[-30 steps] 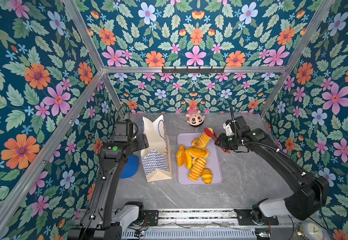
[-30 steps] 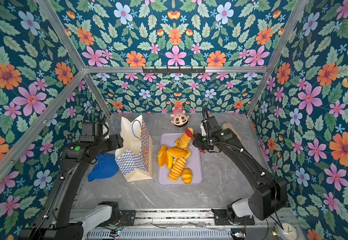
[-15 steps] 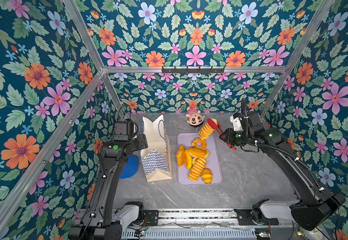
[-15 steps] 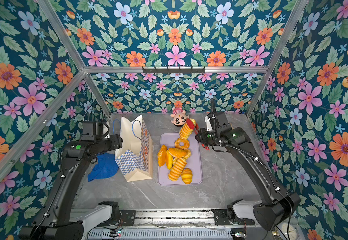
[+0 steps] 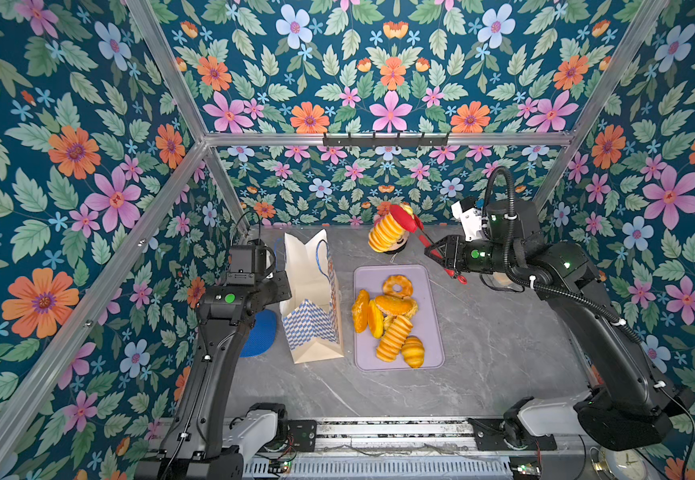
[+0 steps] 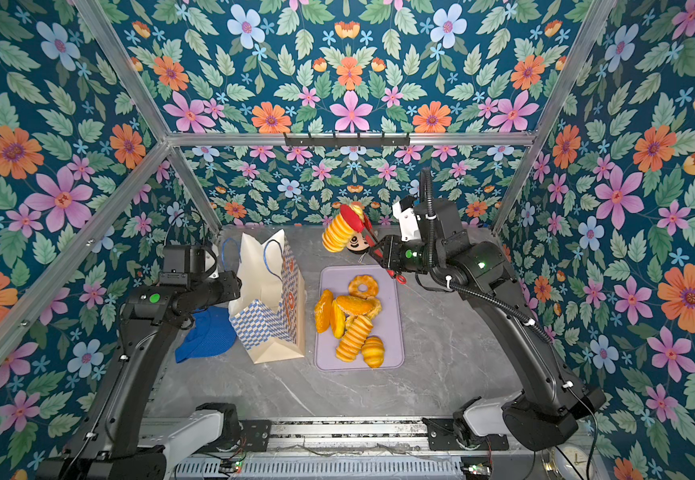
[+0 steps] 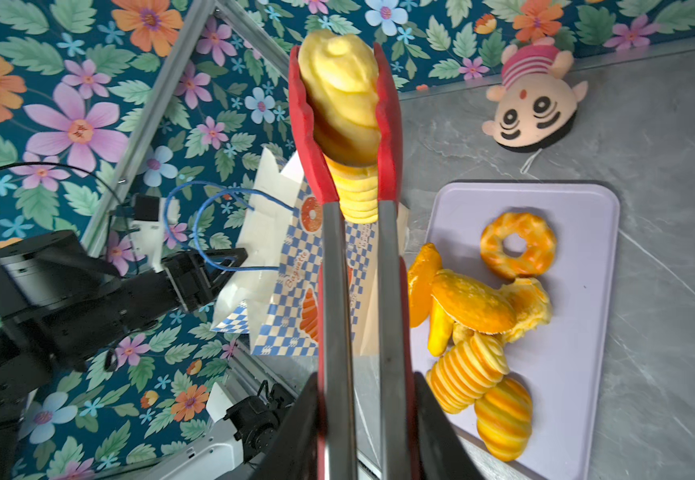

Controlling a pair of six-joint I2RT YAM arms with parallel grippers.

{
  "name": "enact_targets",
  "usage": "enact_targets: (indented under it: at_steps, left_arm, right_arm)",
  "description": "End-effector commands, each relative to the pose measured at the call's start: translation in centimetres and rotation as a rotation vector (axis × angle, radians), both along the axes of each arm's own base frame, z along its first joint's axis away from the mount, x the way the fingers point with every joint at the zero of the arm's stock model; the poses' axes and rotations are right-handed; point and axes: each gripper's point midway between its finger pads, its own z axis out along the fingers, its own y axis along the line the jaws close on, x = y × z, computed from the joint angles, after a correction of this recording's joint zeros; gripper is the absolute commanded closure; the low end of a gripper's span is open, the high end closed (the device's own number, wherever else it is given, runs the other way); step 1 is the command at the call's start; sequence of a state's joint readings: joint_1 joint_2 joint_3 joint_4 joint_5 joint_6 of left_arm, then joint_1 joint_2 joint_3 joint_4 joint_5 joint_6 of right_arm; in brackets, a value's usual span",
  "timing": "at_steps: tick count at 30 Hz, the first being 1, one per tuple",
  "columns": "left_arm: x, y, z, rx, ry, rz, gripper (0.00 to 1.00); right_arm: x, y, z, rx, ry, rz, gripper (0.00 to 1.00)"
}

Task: Place the fake bread into the paper bag
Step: 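Lift the gripped twisted bread up off the tray with the right gripper, then carry the bread over the open bag held by the left gripper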

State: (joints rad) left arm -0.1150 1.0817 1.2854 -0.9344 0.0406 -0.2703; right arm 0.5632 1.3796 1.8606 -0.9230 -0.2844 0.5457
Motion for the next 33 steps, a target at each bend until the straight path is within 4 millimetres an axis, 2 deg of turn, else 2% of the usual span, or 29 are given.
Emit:
enact_targets:
  at_steps: [1, 8, 15, 23, 29, 33]
  left_arm:
    - [0.3, -0.3, 0.4, -0.015, -0.025, -0.012, 0.51]
    - [0.2, -0.6, 0.0, -0.03, -0.021, -0.021, 0.63]
    - [0.2, -1.0, -0.4, -0.056, -0.022, -0.026, 0.69]
    - [0.2, -1.0, -1.0, -0.064, -0.013, -0.023, 0.78]
    - [0.2, -1.2, -1.4, -0.073, -0.011, -0.023, 0.86]
    - [0.1, -1.2, -1.8, -0.075, -0.001, -0.02, 0.89]
  right_arm:
    - [-0.1, 1.5, 2.2, 0.027, -0.065, 0.046, 0.68]
    - [-0.5, 5.2, 5.6, 0.045, -0.16, 0.128, 0.68]
    - [-0.6, 9.2, 7.1, 0.044, -0.215, 0.217, 0.68]
    - [1.2, 14.0, 5.7, -0.016, -0.23, 0.268, 0.67]
    - [3.0, 15.6, 3.3, -0.066, -0.214, 0.256, 0.66]
    - [3.1, 16.1, 1.6, -0.109, -0.191, 0.266, 0.67]
